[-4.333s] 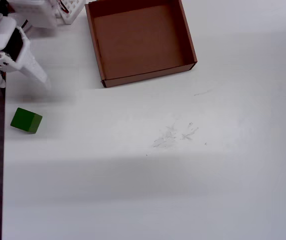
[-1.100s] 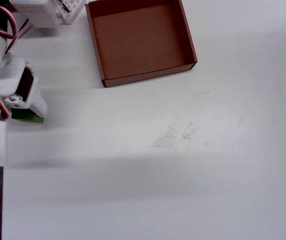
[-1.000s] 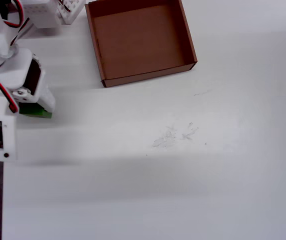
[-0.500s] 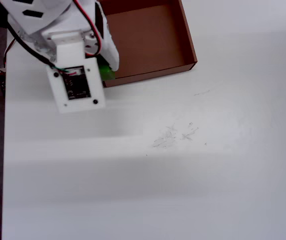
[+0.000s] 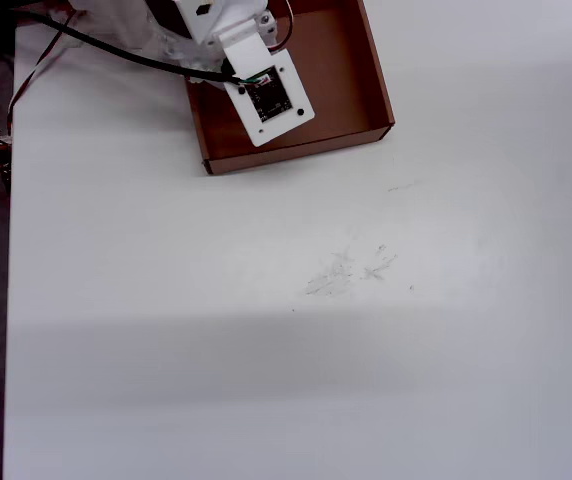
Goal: Grasp a green cube and put it in a box.
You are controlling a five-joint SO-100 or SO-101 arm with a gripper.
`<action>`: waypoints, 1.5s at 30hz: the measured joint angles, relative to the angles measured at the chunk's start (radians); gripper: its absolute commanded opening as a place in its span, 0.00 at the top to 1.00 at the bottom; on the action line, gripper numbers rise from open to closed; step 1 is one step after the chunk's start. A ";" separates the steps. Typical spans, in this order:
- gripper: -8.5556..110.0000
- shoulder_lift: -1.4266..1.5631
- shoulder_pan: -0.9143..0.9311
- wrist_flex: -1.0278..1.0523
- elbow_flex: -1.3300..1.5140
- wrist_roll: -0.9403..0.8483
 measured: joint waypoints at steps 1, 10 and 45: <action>0.79 -0.003 -0.006 -0.031 0.029 0.000; 0.75 -0.006 -0.011 -0.097 0.118 0.000; 0.77 0.816 0.804 0.103 0.410 -0.584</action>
